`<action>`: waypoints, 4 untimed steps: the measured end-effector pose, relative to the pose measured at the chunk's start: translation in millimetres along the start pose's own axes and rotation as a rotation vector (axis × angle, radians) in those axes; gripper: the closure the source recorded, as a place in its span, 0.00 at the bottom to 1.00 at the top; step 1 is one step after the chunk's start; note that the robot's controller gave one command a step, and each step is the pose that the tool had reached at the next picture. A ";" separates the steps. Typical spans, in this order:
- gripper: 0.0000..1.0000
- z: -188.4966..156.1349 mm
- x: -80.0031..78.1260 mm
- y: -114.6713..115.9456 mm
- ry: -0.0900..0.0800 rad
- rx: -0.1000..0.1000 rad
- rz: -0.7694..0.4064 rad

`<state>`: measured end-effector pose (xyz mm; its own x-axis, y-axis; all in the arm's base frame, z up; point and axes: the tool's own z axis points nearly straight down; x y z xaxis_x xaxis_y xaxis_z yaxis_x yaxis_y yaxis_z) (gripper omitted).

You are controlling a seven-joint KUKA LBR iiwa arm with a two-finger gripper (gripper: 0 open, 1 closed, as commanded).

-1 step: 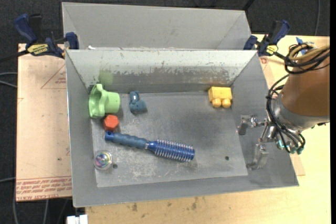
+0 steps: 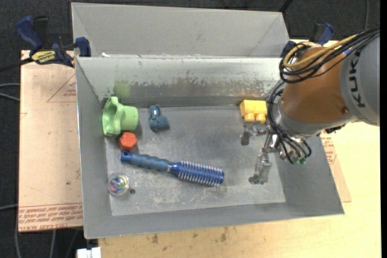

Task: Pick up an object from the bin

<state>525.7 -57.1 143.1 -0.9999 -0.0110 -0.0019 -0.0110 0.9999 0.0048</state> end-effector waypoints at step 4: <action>1.00 74.2 19.3 106.0 0.003 0.004 -0.325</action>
Offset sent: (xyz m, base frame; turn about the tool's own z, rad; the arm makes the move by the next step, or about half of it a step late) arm -0.0336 0.0673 -0.0484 -0.2637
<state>505.4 49.1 69.3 -0.9442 -0.3295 0.0001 -0.3295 0.9441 0.0009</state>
